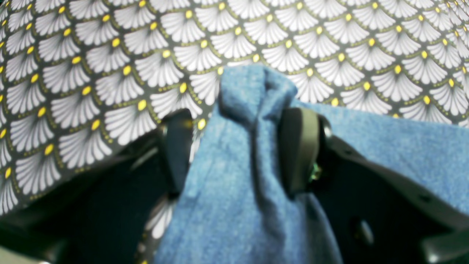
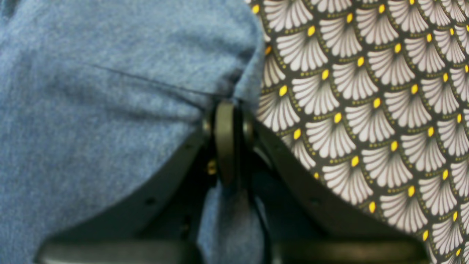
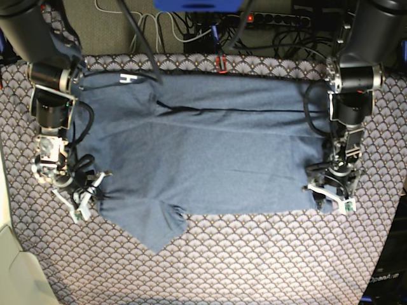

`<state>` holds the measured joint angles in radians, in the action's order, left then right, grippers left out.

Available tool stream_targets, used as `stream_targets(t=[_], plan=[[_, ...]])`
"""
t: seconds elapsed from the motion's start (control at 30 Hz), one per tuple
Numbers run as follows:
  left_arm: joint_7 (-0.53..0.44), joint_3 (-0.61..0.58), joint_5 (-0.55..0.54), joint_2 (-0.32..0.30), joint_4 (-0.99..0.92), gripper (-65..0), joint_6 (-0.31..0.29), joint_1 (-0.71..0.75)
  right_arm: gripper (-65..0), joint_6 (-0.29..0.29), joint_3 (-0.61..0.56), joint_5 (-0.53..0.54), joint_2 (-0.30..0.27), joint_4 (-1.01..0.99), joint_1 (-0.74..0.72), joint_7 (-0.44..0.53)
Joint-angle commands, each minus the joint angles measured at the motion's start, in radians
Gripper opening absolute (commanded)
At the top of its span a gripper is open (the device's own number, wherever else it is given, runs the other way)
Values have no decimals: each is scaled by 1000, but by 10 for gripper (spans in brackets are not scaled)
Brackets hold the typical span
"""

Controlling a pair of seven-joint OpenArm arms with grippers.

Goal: Fold the T-shirt properly
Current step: 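Lift the hem corners and pull them toward the collar with both grippers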

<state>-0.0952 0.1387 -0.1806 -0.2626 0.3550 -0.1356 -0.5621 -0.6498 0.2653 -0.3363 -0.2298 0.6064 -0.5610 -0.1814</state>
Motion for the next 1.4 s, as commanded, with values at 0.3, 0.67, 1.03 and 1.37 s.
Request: stream_targets(t=[0.3,0.67,1.03,1.37], plan=[[-22,5,-10,-8,-29,-342,-5,-13,-650,0,-2,-1,-3,11,-20,0],[-21,8,-12,-8,-20,-638,-5,-5,-650,-5,-2,-1,-9,13,-20,0],[47,9,-12,-8,191,-638,0,81,-650,-8,-1,4,-9,275,95,-23],[268,11,-13,-10,628,-638,3,285,-650,-8,5,7,-7,557,279,-36]])
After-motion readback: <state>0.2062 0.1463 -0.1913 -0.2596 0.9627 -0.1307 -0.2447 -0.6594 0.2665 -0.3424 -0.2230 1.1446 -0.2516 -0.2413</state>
